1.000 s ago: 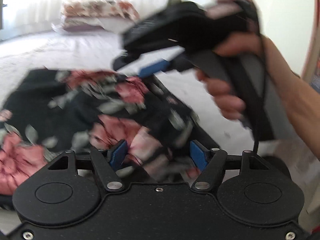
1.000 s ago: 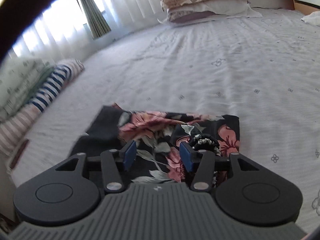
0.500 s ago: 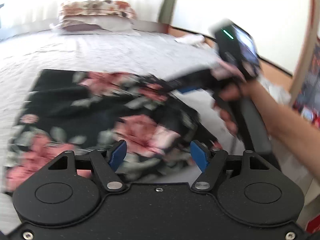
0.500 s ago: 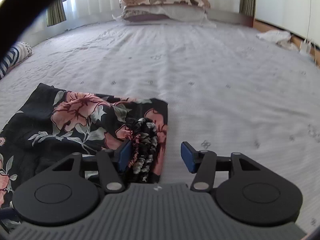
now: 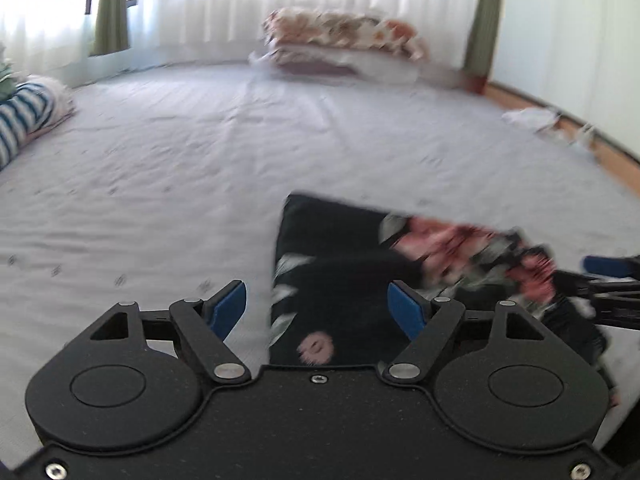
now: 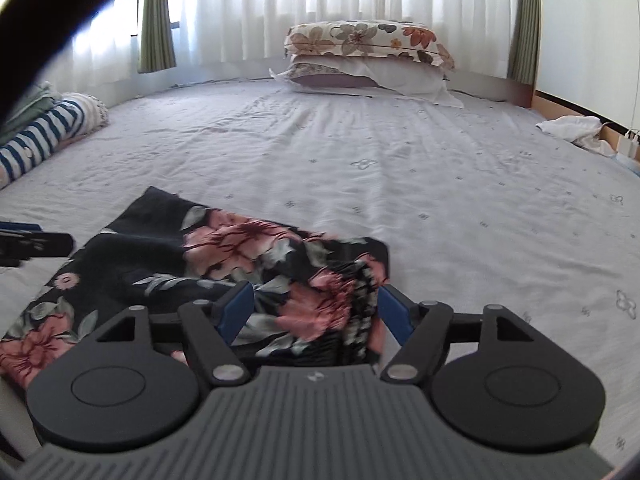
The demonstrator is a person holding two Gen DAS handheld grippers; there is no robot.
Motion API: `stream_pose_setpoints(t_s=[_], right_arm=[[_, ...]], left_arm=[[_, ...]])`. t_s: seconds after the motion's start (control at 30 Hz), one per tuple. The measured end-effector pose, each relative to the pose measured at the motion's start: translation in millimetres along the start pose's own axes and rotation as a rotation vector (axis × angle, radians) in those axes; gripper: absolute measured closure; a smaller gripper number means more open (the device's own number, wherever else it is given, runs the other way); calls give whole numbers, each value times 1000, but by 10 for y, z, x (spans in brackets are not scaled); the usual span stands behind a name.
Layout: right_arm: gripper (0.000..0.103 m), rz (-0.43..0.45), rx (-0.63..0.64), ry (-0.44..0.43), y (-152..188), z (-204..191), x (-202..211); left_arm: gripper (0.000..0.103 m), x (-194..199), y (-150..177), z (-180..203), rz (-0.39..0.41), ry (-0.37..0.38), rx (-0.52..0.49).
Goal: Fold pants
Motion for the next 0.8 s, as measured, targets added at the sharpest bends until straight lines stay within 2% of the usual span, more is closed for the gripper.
stream_pose_setpoints(t_s=[0.13, 0.33, 0.43, 0.53, 0.8], right_arm=[[22, 10, 8, 37, 153, -43, 66], [20, -64, 51, 107, 520, -32, -90], [15, -72, -3, 103, 596, 41, -133], [15, -82, -66, 86, 580, 123, -141], [14, -9, -121, 55, 492, 151, 167]], left_arm=[[26, -139, 233, 10, -57, 7, 29], [26, -276, 485, -77, -121, -58, 23], [26, -249, 508, -39, -114, -63, -12], [26, -226, 505, -21, -114, -68, -15], [25, 53, 515, -15, -90, -48, 35]])
Point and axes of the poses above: each gripper's, at about its wrist camera, not at the fingertips, and x roughly against the way its jaws point, z to its right, y to its underside, the point moved 8 cm from there along -x, roughly the way its jaws point, and after that the axes turned 9 degrees about y, right-handed, at the moved point
